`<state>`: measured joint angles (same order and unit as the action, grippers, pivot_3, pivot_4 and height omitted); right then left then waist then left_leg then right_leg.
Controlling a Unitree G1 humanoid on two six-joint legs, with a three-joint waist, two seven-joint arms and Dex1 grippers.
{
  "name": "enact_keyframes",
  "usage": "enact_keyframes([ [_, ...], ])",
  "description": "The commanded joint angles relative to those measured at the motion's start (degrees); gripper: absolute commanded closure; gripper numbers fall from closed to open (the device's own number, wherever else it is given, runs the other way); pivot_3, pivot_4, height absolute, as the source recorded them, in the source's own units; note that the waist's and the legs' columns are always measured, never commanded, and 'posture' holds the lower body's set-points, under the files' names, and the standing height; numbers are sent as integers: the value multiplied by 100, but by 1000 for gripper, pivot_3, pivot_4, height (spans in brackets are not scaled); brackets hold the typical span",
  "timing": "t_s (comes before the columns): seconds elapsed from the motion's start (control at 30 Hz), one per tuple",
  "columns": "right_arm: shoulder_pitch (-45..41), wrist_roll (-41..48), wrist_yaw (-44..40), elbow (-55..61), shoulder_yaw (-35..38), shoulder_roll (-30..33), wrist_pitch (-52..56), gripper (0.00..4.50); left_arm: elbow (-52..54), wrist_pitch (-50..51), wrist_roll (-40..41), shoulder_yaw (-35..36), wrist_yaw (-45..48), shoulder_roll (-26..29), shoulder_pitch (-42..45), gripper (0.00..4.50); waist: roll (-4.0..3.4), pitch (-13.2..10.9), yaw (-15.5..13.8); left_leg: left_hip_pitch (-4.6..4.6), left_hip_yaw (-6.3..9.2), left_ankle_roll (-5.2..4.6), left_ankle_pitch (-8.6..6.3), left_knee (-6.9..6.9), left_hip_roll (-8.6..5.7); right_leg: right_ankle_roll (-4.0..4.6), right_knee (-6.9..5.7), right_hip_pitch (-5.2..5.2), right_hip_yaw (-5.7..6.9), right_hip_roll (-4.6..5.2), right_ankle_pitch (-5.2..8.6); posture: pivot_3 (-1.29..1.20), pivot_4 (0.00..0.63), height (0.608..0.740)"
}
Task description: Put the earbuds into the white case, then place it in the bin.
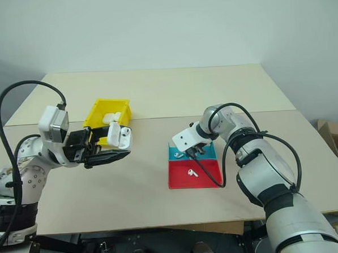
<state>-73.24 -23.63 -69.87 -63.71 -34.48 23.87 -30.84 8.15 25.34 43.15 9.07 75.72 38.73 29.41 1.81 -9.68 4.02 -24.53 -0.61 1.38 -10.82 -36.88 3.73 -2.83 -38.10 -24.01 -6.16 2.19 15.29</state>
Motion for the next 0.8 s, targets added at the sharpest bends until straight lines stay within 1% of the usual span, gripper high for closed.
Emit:
enact_keyframes([
  [0.03, 19, -26, -90, -9, 106, -17, -54, 3091, 188, -23, 156, 163, -5, 91, 58, 1709, 0, 0, 0, 0, 0, 0, 0, 0, 0, 0, 0, 0, 0, 0, 0, 0, 150, 740],
  [0.07, 29, -24, -98, 0, 108, -20, -46, 3246, 192, -20, 158, 166, -8, 92, 59, 1709, 0, 0, 0, 0, 0, 0, 0, 0, 0, 0, 0, 0, 0, 0, 0, 0, 150, 740],
  [0.13, 45, -21, -113, 15, 122, -23, -28, 3840, 197, -18, 160, 167, -11, 94, 58, 1709, 0, 0, -1, 1, 0, 0, 0, 0, 0, 0, 0, 1, 0, 0, 0, 0, 150, 740],
  [0.33, 105, 78, -151, 116, 281, 10, 147, 3871, 151, -16, 154, 143, 24, 106, 96, 1709, 0, 0, -1, 1, 0, 0, 0, 0, 0, 0, 0, 1, 0, 0, 0, 0, 150, 740],
  [0.43, 154, 339, -305, 327, 588, 143, 414, 3871, 96, -8, 164, 90, 80, 82, 170, 1709, 0, 0, -4, 1, 0, 0, 0, 0, 0, 0, 0, 1, 0, 0, 0, 0, 150, 740],
  [0.5, 251, 689, -614, 637, 893, 281, 739, 3871, 26, -22, 139, 39, 130, 61, 250, 1709, 0, 0, -5, 0, 0, 0, 0, 0, 0, 0, 0, 1, 0, 0, 0, 0, 150, 740],
  [0.63, 659, 1748, -1226, 1874, 1754, 632, 2222, 3871, -199, -74, 76, -60, 244, -34, 474, 1709, -1, -1, -54, -5, 6, 0, 0, -1, -1, 0, 2, 3, 5, 1, 0, 0, 150, 740],
  [0.67, 834, 2148, -1305, 2394, 2054, 712, 2869, 3871, -270, -97, 43, -92, 260, -71, 535, 1709, -1, -1, -55, -4, 6, 0, 0, -1, -1, 0, 3, 3, 5, 1, 0, 0, 150, 740],
  [0.73, 1191, 2960, -1215, 3477, 2683, 847, 4400, 3871, -428, -153, -8, -154, 305, -167, 649, 1709, -1, -1, -79, -5, 10, 0, 0, -1, -1, 0, 2, 4, 8, 1, 0, 0, 150, 740],
  [0.8, 1569, 3743, -803, 4510, 3324, 888, 5900, 3871, -585, -217, -88, -226, 313, -262, 759, 1709, -1, -1, -123, -5, 13, 0, 0, 0, -1, 0, 1, 5, 10, 0, 0, 0, 150, 740],
])
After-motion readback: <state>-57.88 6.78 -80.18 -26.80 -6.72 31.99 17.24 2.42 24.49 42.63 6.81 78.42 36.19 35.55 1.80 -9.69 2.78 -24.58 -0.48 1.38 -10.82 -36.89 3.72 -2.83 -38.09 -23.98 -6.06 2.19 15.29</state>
